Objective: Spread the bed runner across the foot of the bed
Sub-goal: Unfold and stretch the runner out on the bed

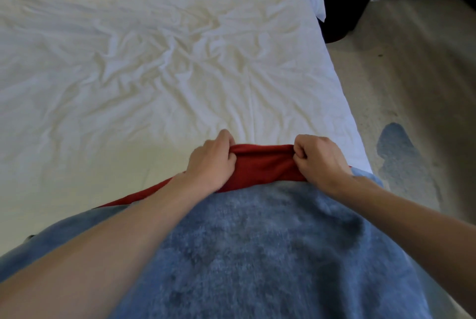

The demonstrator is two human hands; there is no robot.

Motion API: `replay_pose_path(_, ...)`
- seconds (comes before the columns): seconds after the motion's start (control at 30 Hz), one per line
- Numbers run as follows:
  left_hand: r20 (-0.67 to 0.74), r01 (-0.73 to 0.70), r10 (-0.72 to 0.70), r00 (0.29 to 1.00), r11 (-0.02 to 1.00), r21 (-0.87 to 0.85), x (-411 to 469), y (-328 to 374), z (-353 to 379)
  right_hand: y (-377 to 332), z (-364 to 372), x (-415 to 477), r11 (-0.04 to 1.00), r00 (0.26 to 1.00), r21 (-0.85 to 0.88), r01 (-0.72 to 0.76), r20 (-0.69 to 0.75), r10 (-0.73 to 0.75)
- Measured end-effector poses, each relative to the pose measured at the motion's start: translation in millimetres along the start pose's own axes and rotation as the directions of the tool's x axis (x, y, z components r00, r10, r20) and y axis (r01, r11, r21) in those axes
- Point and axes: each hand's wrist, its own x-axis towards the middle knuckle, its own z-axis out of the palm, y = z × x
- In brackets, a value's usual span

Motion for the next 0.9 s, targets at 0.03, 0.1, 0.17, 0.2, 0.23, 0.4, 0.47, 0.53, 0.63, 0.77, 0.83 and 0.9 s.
replay_pose_path(0.03, -0.018, 0.009, -0.008, 1.0, 1.0, 0.027, 8.4, -2.0, -6.0, -0.6, -0.3, 1.3, 1.0, 0.999, -0.017, -0.002, -0.032, 0.002)
replay_pose_path(0.1, -0.014, 0.025, -0.023, 1.0, 0.99, 0.136, 22.7, -8.1, -15.6, -1.5, 2.4, 2.3, 0.999, 0.998, -0.041, -0.016, -0.056, 0.014)
replay_pose_path(0.17, 0.024, 0.018, -0.026, 0.999, 0.966, 0.256, 27.5, -16.3, -18.4, -3.0, 7.9, 1.6, 0.998, 0.998, -0.02, -0.063, -0.013, 0.063)
replay_pose_path(0.2, 0.045, 0.012, -0.026, 0.999, 0.957, 0.29, 25.8, -21.7, -17.5, -5.0, 10.5, 0.7, 0.996, 0.995, -0.008, -0.094, 0.042, 0.094)
replay_pose_path(0.23, 0.066, 0.018, -0.04, 0.997, 0.953, 0.302, 22.0, -28.2, -15.6, -7.0, 13.2, -0.1, 0.993, 0.988, -0.01, -0.114, 0.102, 0.115)
replay_pose_path(0.4, 0.039, 0.093, -0.112, 0.993, 0.94, 0.328, 4.1, -61.6, -10.6, -15.0, 21.5, 1.1, 0.984, 0.99, -0.173, -0.03, 0.128, 0.053)
replay_pose_path(0.47, 0.03, 0.089, -0.105, 0.994, 0.941, 0.327, -0.4, -68.3, -10.3, -24.2, 25.0, 3.2, 0.982, 0.994, -0.187, 0.018, 0.107, 0.002)
replay_pose_path(0.53, 0.014, 0.114, -0.124, 0.992, 0.945, 0.306, -3.8, -71.9, -11.0, -40.3, 28.9, 7.1, 0.979, 0.991, -0.178, 0.1, 0.106, -0.081)
replay_pose_path(0.63, 0.009, 0.169, -0.179, 0.984, 0.945, 0.28, -9.7, -76.8, -15.3, -72.3, 38.5, 16.3, 0.957, 0.962, -0.159, 0.243, 0.164, -0.217)
replay_pose_path(0.77, 0.073, 0.217, -0.249, 0.966, 0.929, 0.299, -21.1, -90.8, -26.3, -117.0, 59.3, 35.4, 0.922, 0.908, -0.133, 0.364, 0.27, -0.32)
replay_pose_path(0.83, 0.092, 0.235, -0.276, 0.957, 0.92, 0.314, -27.4, -101.5, -32.9, -135.5, 71.5, 46.2, 0.915, 0.889, -0.139, 0.378, 0.329, -0.317)
replay_pose_path(0.9, 0.114, 0.256, -0.305, 0.946, 0.912, 0.319, -34.0, -112.0, -37.5, -148.3, 82.7, 54.5, 0.913, 0.881, -0.159, 0.375, 0.367, -0.298)
